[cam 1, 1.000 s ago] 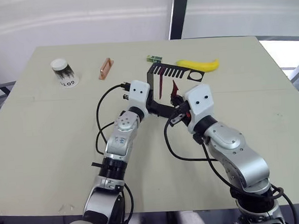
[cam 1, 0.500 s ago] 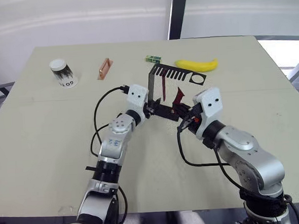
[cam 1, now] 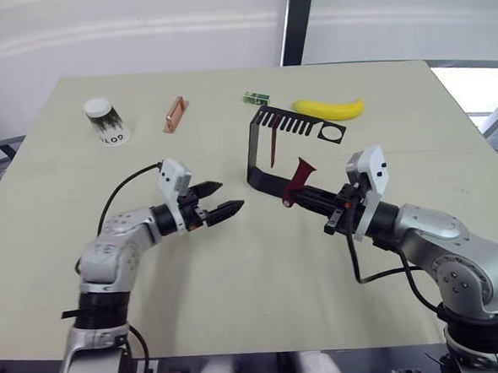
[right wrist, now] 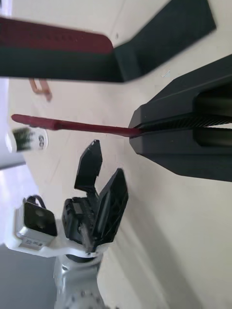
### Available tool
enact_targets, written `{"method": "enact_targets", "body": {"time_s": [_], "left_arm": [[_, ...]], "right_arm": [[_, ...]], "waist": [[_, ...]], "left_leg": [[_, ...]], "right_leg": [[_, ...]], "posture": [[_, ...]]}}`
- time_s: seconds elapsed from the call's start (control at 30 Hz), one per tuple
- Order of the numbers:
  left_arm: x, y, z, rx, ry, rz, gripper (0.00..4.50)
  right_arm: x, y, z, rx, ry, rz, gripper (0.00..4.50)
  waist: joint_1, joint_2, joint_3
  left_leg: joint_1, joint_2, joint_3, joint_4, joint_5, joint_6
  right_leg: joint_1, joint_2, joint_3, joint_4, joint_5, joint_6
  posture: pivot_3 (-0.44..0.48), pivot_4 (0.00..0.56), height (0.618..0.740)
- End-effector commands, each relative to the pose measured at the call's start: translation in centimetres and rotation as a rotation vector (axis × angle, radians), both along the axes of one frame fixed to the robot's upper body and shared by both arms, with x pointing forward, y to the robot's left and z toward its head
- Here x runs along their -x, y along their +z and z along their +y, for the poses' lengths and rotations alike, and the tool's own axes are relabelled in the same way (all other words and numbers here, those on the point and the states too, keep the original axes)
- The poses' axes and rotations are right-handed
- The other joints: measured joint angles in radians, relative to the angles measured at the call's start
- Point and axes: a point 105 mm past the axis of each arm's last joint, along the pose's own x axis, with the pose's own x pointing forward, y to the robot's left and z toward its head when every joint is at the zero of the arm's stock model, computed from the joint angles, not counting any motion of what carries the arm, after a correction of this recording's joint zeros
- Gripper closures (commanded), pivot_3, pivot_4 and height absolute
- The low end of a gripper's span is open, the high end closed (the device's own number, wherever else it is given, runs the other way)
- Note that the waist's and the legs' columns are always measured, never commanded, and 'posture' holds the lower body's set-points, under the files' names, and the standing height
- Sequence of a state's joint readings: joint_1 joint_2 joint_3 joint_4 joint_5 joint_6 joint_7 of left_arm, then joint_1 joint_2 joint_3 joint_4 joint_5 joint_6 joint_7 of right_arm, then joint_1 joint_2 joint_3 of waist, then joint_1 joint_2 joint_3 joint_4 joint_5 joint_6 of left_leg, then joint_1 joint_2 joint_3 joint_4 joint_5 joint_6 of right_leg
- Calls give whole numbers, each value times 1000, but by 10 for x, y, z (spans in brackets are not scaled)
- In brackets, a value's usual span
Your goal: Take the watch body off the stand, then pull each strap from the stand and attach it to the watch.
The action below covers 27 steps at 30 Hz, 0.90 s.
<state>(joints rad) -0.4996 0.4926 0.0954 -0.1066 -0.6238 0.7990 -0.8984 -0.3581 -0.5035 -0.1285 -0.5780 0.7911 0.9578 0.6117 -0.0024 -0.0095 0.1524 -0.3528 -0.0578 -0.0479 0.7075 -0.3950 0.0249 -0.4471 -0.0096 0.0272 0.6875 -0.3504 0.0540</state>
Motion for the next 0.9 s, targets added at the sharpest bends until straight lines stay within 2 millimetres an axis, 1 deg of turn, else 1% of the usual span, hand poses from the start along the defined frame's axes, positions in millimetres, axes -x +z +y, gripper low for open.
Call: {"method": "enact_targets", "body": {"time_s": [0.03,0.13,0.17,0.23,0.3,0.37,0.47,0.7,0.9], "left_arm": [[17,31,-15,117,-177,-18,87],[14,44,-24,222,-212,30,87],[14,48,-27,249,-231,38,313],[16,51,-33,274,-270,47,927],[21,52,-42,276,-325,66,1827],[26,53,-47,282,-374,80,1827],[32,53,-49,284,-416,100,1827],[37,53,-55,288,-447,116,1827],[40,54,-63,338,-455,142,1827]], "right_arm": [[13,13,6,-53,147,4,4500],[17,15,10,-70,207,30,4500],[19,15,12,-66,227,37,4500],[21,15,14,-61,256,48,4500],[22,14,16,-67,279,66,4500],[21,15,17,-83,288,86,4500],[19,17,17,-104,289,99,4500],[19,19,18,-112,306,107,4500],[22,16,18,-99,321,114,4500]], "waist": [[4,0,0],[4,0,0],[2,0,0],[-1,0,0],[-5,0,0],[-5,0,0],[-4,0,0],[0,0,0],[1,0,0]], "left_leg": [[0,0,-1,0,0,0],[0,0,-2,2,0,1],[0,0,-2,2,0,1],[0,0,-2,2,0,1],[0,0,-2,2,0,1],[0,0,-2,2,0,1],[0,0,-2,2,0,1],[0,0,-2,3,0,1],[-1,0,-2,3,0,1]], "right_leg": [[1,0,-1,0,0,0],[2,0,-2,-1,0,0],[2,0,-2,-1,0,0],[2,0,-2,-1,0,0],[1,0,-2,0,0,0],[1,0,-2,0,0,0],[1,0,-2,0,0,0],[1,0,-2,0,0,0],[1,0,-2,0,0,0]], "posture": [[0,150,740],[0,150,740],[0,150,740],[0,150,740],[0,150,740],[0,150,740],[0,150,740],[0,150,740],[0,150,740]]}}
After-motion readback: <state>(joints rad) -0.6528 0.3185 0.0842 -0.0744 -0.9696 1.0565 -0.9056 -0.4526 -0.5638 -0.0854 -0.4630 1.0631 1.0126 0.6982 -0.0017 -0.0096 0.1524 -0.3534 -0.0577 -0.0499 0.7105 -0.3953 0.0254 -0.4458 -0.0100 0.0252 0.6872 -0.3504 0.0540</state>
